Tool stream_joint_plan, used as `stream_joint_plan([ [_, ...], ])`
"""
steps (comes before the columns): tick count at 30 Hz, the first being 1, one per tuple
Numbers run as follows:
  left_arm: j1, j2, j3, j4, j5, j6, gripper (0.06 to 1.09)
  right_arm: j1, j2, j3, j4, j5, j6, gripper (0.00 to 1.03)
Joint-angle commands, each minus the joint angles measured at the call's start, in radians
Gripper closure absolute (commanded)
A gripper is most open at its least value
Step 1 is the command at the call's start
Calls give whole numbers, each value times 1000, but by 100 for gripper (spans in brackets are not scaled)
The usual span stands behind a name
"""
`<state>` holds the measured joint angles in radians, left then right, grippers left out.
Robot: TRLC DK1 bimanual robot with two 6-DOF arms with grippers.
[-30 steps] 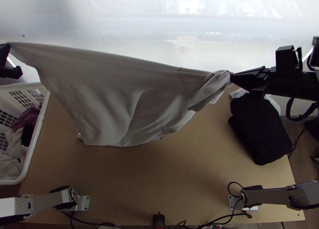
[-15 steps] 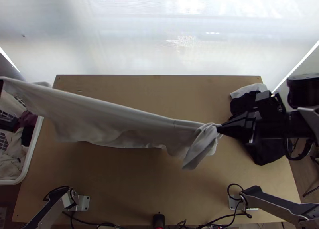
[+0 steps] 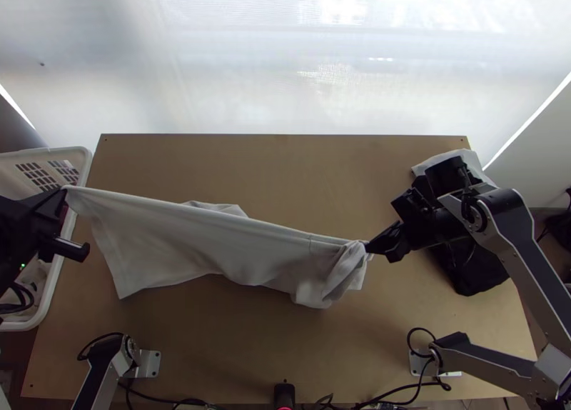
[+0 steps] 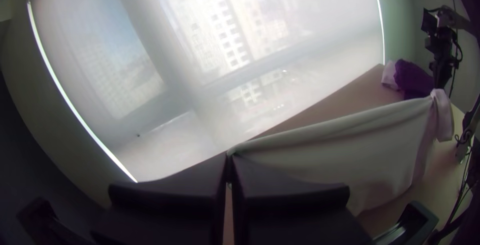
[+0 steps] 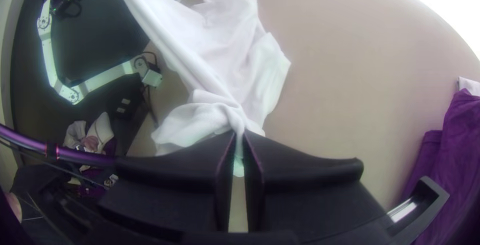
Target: Fold the t-shirt
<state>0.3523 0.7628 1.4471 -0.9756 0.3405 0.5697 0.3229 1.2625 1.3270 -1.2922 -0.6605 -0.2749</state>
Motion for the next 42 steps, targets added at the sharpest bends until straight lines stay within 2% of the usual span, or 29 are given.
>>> stream_joint_plan([
  [1,7,-111,-306,118,-3,94,105,-42,126,-104,217,67,16,100],
  [10,-95,-128,-441,115,-3,114,105,51,336,-38,284,65,51,98],
  [11,-104,-128,-450,115,-3,114,105,56,357,-37,286,64,59,89],
  [14,-125,-128,-470,112,-3,114,105,73,397,-26,286,64,80,54],
  [19,-157,-126,-490,112,-1,113,105,85,377,-14,274,70,100,11],
  [20,-165,-126,-490,114,-3,113,105,88,362,-14,266,75,100,6],
  [26,-167,-118,-495,123,-3,110,105,120,256,-26,180,81,100,5],
  [32,-164,-120,-491,126,-5,114,105,304,156,-121,96,85,89,5],
  [35,-154,-123,-491,129,-5,136,105,372,146,-183,96,153,71,5],
  [38,-145,-122,-488,130,-5,144,105,357,176,-207,148,271,60,5],
  [42,-131,-126,-488,130,-5,164,105,263,213,-206,223,314,16,7],
])
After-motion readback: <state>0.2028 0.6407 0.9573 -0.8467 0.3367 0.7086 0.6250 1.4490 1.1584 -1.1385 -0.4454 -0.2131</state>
